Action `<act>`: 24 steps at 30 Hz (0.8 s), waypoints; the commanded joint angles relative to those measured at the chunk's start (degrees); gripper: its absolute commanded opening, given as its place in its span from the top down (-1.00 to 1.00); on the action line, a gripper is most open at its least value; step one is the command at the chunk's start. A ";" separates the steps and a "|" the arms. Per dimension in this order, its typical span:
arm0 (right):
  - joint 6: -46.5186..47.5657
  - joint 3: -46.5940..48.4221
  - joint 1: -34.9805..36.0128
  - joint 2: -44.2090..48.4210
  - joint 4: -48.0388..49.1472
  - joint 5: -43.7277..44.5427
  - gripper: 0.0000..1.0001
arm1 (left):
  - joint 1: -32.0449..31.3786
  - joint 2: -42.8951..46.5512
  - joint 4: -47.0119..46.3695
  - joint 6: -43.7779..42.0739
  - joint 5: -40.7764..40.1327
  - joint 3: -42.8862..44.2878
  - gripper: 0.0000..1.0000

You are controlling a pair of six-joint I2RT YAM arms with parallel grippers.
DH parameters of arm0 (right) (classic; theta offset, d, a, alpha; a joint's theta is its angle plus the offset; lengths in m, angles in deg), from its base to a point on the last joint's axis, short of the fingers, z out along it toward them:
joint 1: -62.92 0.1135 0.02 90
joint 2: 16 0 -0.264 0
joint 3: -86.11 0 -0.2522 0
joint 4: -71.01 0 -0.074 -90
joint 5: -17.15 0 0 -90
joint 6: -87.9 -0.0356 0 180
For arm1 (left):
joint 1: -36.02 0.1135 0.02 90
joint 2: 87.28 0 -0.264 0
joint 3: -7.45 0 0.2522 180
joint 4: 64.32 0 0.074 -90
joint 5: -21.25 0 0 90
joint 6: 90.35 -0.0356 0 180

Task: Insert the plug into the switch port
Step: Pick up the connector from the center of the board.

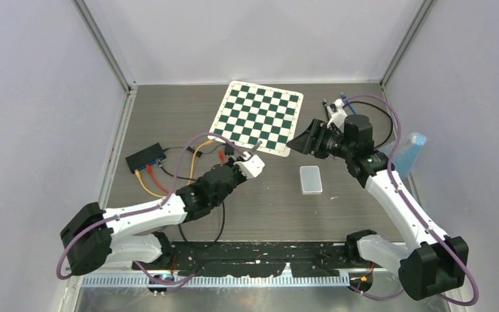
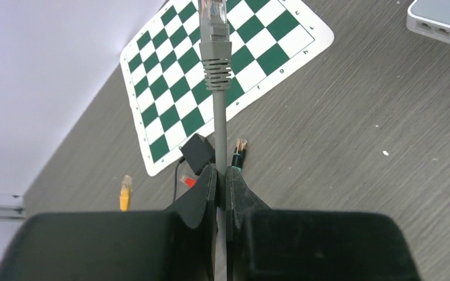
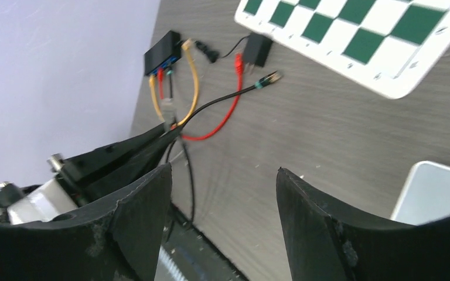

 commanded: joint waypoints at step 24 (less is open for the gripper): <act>-3.78 7.68 6.89 -9.44 2.86 -6.75 -0.30 | -8.34 -9.14 -3.43 -7.22 -7.06 9.32 1.00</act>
